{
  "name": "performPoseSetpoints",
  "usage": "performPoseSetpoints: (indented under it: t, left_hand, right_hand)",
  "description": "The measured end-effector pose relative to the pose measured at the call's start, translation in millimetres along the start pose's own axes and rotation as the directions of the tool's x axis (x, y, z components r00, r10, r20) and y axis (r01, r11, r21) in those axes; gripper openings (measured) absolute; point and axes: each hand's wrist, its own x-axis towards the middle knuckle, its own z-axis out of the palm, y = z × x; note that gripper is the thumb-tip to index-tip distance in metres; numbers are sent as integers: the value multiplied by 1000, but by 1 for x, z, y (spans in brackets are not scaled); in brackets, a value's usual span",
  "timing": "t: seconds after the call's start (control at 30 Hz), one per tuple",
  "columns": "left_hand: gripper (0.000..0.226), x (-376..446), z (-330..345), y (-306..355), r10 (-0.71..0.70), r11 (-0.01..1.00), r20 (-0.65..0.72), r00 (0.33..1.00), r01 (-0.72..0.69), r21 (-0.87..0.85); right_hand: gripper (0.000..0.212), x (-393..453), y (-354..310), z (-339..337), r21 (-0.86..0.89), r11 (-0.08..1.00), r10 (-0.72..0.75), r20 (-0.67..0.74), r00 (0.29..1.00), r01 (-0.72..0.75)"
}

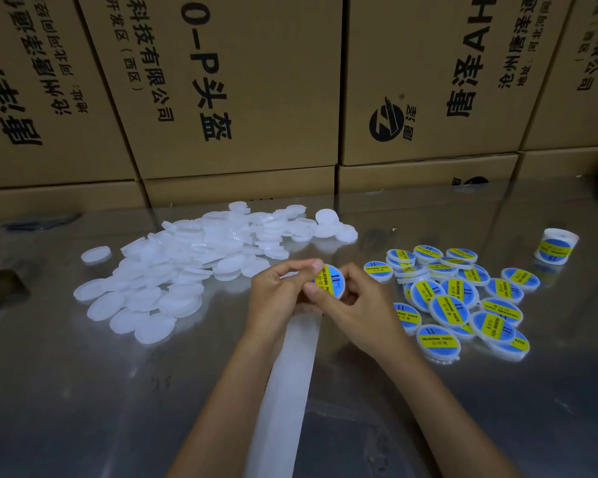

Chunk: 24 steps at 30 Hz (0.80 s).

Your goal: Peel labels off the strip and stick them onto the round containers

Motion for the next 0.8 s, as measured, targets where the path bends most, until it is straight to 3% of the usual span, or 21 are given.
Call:
performPoseSetpoints:
  t: [0.2,0.3,0.5,0.57,0.7,0.8]
  left_hand:
    - [20,0,-1,3,-51,996,98,994,43,80]
    - [17,1,-3,3,-22,994,166,986,3,111]
    - [44,2,-3,-3,-65,996,397,916,33,87]
    - [45,2,-2,-4,-44,996,375,926,10,92]
    - [31,2,2,-6,35,996,193,981,-51,77]
    - [27,3,2,-7,60,998,89,994,-60,-4]
  right_hand:
    - [52,1,5,-5,-272,962,-40,-125,991,5]
    - [54,1,6,-6,-297,955,-46,-151,987,-1]
    - [61,7,7,-11,-204,974,47,-262,964,-103]
    - [58,6,8,-10,-167,981,54,-245,968,-97]
    - [51,6,6,-4,31,999,51,-221,974,-45]
    - [45,6,9,-1,48,997,58,-70,996,-55]
